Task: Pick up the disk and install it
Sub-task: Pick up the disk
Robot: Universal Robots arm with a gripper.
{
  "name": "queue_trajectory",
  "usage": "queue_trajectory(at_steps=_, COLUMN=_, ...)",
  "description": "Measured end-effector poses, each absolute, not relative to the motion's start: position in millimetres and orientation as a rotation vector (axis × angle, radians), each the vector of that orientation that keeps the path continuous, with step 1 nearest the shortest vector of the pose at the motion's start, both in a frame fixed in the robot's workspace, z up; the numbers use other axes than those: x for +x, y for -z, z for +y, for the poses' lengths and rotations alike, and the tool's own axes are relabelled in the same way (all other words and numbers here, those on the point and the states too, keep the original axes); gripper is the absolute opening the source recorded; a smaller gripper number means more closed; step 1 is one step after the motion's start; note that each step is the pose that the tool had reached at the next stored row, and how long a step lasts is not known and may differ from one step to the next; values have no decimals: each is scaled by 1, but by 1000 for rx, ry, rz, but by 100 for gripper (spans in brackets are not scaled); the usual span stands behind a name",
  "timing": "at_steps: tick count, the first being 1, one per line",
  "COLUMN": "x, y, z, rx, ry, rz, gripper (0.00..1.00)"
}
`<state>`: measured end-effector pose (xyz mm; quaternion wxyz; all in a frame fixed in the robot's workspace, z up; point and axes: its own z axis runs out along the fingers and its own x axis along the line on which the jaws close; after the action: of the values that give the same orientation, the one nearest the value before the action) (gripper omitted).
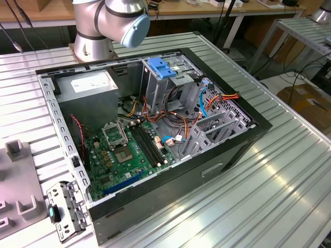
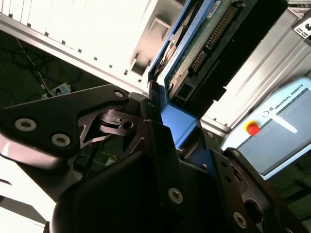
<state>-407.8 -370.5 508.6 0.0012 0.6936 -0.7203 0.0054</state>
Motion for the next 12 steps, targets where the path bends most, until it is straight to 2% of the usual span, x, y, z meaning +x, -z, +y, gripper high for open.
queue_trajectory(at_steps=12, x=-356, y=-509, z=-371, rx=2177, ry=-17, rz=-2261, gripper=37)
